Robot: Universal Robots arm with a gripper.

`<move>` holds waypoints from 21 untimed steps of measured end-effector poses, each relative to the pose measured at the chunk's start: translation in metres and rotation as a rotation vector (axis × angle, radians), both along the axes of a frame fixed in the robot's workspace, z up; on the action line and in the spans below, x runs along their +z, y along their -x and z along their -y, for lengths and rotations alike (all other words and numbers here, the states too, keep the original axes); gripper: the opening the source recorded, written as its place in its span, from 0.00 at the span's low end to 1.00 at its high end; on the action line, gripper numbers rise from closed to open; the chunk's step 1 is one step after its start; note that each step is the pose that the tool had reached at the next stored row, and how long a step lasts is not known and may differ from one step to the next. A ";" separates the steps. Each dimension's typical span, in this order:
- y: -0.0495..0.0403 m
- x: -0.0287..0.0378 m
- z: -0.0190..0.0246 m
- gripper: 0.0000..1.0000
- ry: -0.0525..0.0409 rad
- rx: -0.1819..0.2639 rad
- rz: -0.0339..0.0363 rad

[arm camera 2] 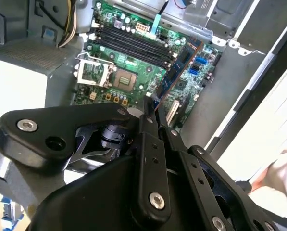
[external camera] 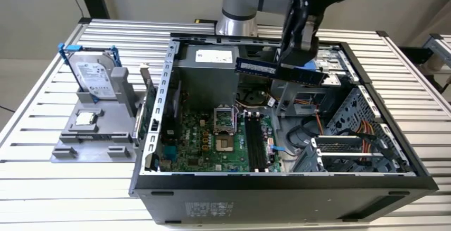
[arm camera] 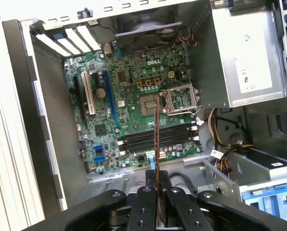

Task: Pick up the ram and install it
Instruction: 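Insert the ram into the slot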

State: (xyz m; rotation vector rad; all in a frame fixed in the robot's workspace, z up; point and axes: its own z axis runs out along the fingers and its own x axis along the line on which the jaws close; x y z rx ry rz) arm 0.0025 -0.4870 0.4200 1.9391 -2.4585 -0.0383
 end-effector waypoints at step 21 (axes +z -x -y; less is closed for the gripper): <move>0.0000 0.0000 0.0000 0.00 0.0000 -0.136 -0.0001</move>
